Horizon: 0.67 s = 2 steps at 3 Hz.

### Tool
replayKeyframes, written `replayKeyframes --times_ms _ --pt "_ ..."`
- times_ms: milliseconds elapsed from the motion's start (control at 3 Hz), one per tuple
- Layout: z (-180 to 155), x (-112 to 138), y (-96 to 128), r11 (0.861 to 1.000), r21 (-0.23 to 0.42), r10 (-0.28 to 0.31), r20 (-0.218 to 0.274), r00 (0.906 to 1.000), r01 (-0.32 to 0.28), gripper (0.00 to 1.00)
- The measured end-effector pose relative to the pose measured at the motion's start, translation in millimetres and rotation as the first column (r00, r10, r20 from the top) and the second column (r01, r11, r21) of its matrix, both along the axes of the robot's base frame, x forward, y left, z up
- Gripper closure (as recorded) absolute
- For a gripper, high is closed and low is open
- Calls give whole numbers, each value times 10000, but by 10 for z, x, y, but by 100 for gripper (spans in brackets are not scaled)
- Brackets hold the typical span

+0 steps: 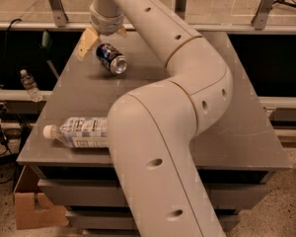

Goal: Place pepsi can upright

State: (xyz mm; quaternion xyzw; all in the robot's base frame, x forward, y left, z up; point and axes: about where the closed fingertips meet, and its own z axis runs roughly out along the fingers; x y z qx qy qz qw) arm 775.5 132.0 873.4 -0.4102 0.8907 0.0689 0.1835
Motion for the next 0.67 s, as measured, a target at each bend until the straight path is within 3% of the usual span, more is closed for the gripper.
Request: replayKeyframes --times_ms 333,667 --pt "-210 38 -3 9975 -395 -604 -251 9979 594 16" --pt "-314 61 -22 9938 -601 -954 -310 9950 934 41"
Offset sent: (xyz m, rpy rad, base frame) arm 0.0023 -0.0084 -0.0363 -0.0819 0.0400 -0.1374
